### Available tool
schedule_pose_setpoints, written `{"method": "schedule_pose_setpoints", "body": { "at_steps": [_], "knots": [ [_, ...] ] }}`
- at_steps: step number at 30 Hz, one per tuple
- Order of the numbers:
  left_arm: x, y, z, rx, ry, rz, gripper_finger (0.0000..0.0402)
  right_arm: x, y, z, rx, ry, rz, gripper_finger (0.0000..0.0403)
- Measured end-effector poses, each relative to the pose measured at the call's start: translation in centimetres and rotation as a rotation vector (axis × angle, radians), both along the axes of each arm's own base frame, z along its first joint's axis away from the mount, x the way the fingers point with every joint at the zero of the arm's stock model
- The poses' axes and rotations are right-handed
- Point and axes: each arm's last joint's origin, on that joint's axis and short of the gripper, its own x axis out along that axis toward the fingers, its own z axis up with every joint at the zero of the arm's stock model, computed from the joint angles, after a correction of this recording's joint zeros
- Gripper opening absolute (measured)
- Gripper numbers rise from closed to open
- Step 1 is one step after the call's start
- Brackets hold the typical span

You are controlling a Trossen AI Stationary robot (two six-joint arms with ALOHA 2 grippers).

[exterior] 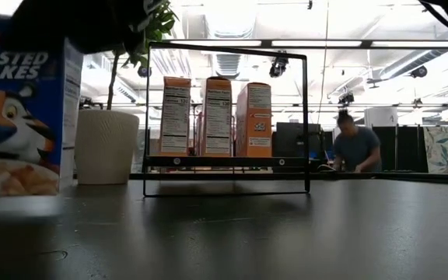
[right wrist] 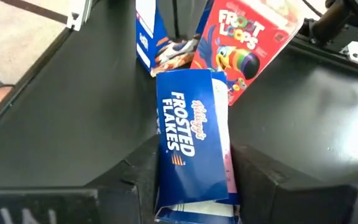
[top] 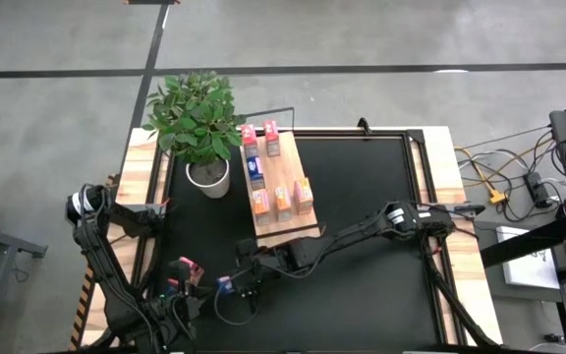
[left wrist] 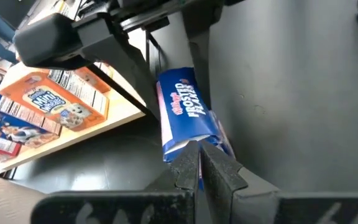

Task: Stack cereal on shelf
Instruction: Put the bottom blue cereal box on the shelf aligned with the other blue cereal box

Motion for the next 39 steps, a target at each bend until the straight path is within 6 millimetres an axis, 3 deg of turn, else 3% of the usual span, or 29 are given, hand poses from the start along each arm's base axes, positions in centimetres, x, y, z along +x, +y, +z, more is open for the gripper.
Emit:
{"method": "schedule_pose_setpoints", "body": {
  "at_steps": [7, 14, 20, 28, 32, 39],
  "knots": [
    [0.1, -0.7, 1.3, 0.016, -0.021, -0.045, 0.0, -0.7, 0.4, 2.6, 0.035, 0.073, -0.026, 0.0132],
    [0.2, -1.0, 2.0, 0.087, -0.034, -0.102, 0.0, -3.4, -0.4, 7.4, 0.153, 0.185, -0.174, 0.0126],
    [0.4, -1.2, 2.1, 0.224, -0.005, -0.2, 0.0, -7.2, -2.2, 12.4, 0.107, 0.161, -0.372, 0.0123],
    [1.8, -1.1, 2.4, 0.381, 0.043, -0.313, 0.0, -11.9, -5.0, 17.2, -0.024, 0.068, -0.601, 0.0121],
    [3.0, -0.2, 2.6, 0.433, 0.075, -0.305, 0.0, -13.1, -7.5, 18.7, -0.095, 0.009, -0.694, 0.012],
    [3.9, 1.3, 3.8, 0.462, 0.088, -0.296, 0.0, -15.2, -9.7, 20.0, -0.071, -0.005, -0.734, 0.0121]
  ]
}}
